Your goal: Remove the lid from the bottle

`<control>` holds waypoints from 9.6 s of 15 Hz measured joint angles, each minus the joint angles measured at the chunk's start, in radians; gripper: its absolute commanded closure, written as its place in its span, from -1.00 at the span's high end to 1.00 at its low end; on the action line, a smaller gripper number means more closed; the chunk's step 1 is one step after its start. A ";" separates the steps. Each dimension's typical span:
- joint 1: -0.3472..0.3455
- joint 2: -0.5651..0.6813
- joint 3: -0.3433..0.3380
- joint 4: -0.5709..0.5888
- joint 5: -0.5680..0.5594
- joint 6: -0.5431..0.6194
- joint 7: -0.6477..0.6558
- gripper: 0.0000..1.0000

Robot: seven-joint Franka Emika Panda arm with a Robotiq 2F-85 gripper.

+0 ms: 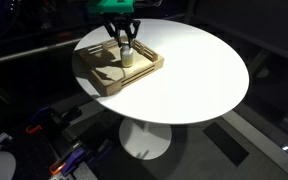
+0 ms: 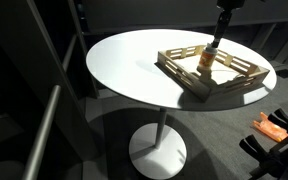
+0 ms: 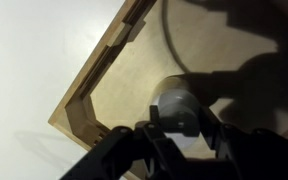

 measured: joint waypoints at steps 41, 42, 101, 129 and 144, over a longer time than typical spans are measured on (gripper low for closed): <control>-0.003 0.039 -0.008 0.040 0.054 -0.020 0.157 -0.53; -0.003 0.039 -0.008 0.040 0.054 -0.017 0.157 -0.62; -0.021 -0.044 -0.007 0.021 0.173 -0.223 -0.143 -0.62; -0.021 -0.100 -0.013 0.038 0.043 -0.144 -0.022 1.00; -0.021 -0.099 -0.012 0.036 0.066 -0.161 -0.026 1.00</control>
